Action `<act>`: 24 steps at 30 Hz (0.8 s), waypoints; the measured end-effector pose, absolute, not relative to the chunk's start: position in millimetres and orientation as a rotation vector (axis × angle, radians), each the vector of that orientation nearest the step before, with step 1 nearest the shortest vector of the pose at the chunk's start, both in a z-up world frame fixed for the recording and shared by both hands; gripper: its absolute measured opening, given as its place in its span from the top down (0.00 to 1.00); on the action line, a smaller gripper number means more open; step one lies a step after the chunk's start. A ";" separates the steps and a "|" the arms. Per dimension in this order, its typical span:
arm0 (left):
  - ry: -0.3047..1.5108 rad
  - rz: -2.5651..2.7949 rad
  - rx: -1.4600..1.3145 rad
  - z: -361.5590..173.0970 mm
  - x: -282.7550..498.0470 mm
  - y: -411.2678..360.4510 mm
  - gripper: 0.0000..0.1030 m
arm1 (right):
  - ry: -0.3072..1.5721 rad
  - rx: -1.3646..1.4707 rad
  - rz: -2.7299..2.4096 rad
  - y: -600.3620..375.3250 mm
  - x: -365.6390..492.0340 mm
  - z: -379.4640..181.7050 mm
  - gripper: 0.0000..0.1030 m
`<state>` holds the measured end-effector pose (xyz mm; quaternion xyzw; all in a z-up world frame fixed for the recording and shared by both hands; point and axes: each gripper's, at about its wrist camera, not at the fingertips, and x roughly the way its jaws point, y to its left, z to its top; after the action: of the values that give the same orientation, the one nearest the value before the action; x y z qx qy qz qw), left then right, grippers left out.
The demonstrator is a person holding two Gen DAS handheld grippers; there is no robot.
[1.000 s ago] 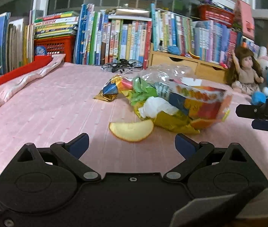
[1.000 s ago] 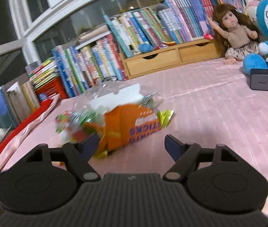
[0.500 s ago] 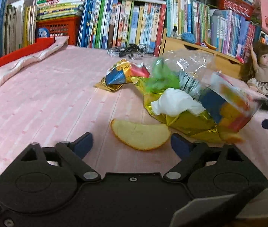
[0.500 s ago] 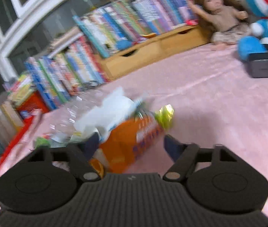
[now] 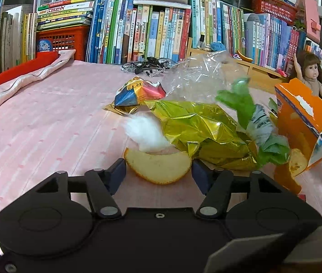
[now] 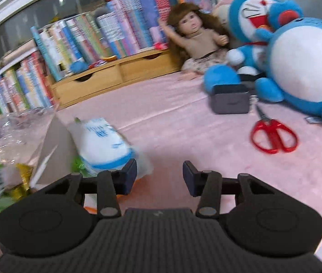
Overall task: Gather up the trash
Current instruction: 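Grasp the white paper bag with the right tool while the left tool grasps the apple slice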
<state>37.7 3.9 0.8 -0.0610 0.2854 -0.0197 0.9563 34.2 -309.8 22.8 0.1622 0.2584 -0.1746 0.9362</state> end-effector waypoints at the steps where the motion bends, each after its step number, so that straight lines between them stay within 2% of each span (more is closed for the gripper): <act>1: 0.577 -0.037 -0.124 1.3 37.0 5.4 0.42 | 0.519 0.344 -0.338 -312.9 32.8 22.1 0.50; 6: 0.561 -0.010 -0.112 1.9 31.5 11.7 0.41 | 0.516 0.366 -0.275 -314.2 35.3 18.2 0.44; 11: 0.553 0.004 -0.116 2.6 26.6 22.3 0.38 | 0.494 0.254 -0.242 -302.9 38.2 21.9 0.17; 16: 0.535 -0.010 -0.110 3.2 21.6 24.6 0.31 | 0.551 0.094 -0.245 -296.2 65.3 21.4 0.12; 24: 0.468 -0.036 -0.038 6.4 8.0 18.2 0.14 | 0.632 0.171 -0.184 -319.2 98.1 9.1 0.09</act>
<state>8.0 18.2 6.4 -0.0188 0.2320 -0.0179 0.9724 98.1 -319.2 9.1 0.0838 0.3102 -0.0903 0.9427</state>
